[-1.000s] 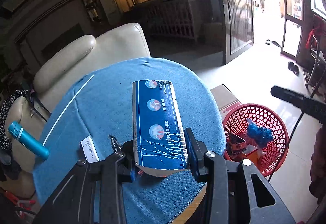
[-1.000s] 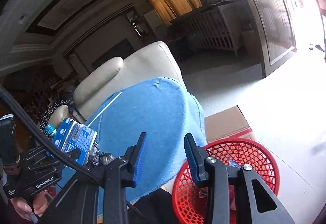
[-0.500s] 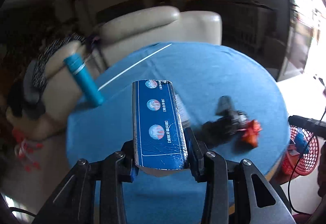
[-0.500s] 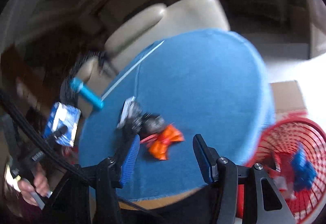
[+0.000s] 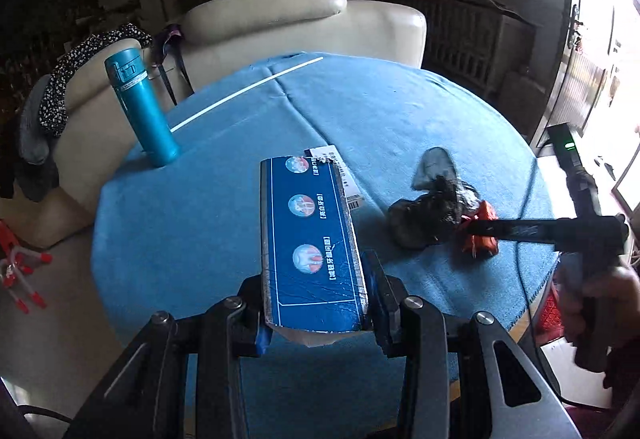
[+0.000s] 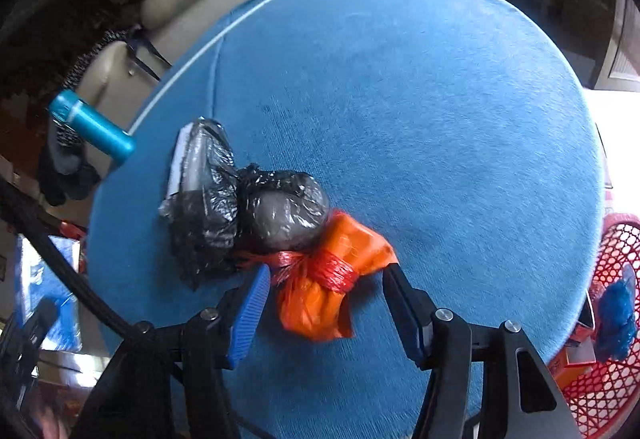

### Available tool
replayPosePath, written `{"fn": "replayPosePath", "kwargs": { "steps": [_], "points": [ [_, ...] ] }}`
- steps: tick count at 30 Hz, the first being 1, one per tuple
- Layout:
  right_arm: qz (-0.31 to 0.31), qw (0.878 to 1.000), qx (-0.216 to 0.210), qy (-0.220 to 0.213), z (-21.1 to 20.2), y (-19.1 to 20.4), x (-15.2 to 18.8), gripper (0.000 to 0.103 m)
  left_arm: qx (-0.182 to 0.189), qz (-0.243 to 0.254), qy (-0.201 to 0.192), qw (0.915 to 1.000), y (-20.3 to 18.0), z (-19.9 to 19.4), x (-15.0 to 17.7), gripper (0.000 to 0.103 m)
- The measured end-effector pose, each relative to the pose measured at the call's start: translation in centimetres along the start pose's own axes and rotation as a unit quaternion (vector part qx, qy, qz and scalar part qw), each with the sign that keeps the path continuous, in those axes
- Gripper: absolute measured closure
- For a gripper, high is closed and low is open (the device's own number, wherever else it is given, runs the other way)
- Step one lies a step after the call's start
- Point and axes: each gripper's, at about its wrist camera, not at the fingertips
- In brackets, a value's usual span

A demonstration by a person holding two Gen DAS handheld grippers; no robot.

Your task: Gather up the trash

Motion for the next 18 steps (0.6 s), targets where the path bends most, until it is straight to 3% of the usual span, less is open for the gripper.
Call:
{"fn": "replayPosePath", "kwargs": {
  "steps": [1,7,18],
  "points": [
    [-0.011,1.000,0.009,0.006,0.6,0.6,-0.1,0.063,0.002,0.000,-0.002,1.0000,0.0,-0.1,0.0,0.062],
    [-0.060,0.998,0.029,-0.013,0.3,2.2,0.9,0.073,0.021,0.005,0.005,0.9997,-0.7,-0.4,0.4,0.062],
    [-0.054,0.994,0.014,-0.092,-8.8,-3.0,6.2,0.073,0.074,0.079,0.005,0.9941,-7.3,-0.8,0.8,0.062]
  ]
}}
Point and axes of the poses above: each gripper's, at about its wrist camera, not at the fingertips, and z roughly the way its jaws point, y to its left, x to its underside, and after that the axes turned 8 degrees about -z, right-handed
